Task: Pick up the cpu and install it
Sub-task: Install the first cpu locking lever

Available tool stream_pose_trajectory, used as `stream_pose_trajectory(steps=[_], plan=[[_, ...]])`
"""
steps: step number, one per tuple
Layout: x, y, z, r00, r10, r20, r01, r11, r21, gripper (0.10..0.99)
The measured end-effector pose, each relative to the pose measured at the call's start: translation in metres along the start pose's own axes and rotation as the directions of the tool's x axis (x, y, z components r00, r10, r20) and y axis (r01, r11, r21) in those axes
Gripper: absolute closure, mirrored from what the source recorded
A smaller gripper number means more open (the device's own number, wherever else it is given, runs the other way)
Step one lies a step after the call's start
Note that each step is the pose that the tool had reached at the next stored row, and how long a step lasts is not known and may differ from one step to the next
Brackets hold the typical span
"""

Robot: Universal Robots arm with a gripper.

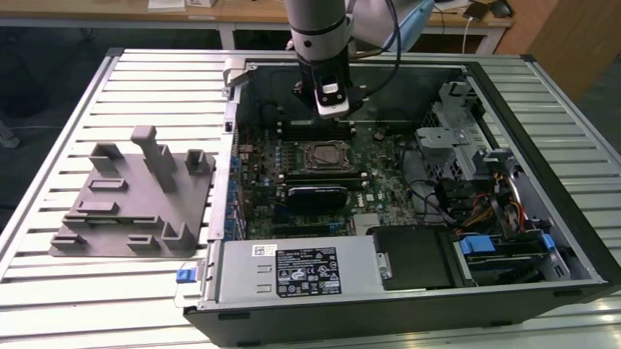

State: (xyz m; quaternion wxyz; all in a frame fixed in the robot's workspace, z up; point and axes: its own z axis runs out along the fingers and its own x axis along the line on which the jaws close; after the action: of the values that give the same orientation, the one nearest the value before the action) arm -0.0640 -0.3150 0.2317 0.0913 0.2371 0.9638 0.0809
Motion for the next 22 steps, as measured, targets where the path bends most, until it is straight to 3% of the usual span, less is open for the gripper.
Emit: stream_pose_trajectory(steps=[2,5,9,12,22], plan=[[0.0,0.0,0.0001,1.0,-0.002,0.0005,0.002,0.9999,0.014,0.98],[0.0,-0.0001,0.0005,1.0,-0.006,-0.0045,0.006,0.9989,0.046,0.98],[-0.0004,-0.001,0.001,0.9998,-0.007,-0.0204,0.008,0.9968,0.079,0.98],[-0.0022,-0.0044,0.0009,0.9994,-0.006,-0.0333,0.009,0.9952,0.097,0.98],[-0.0154,-0.0293,-0.0009,0.9989,-0.005,-0.0457,0.01,0.994,0.109,0.98]])
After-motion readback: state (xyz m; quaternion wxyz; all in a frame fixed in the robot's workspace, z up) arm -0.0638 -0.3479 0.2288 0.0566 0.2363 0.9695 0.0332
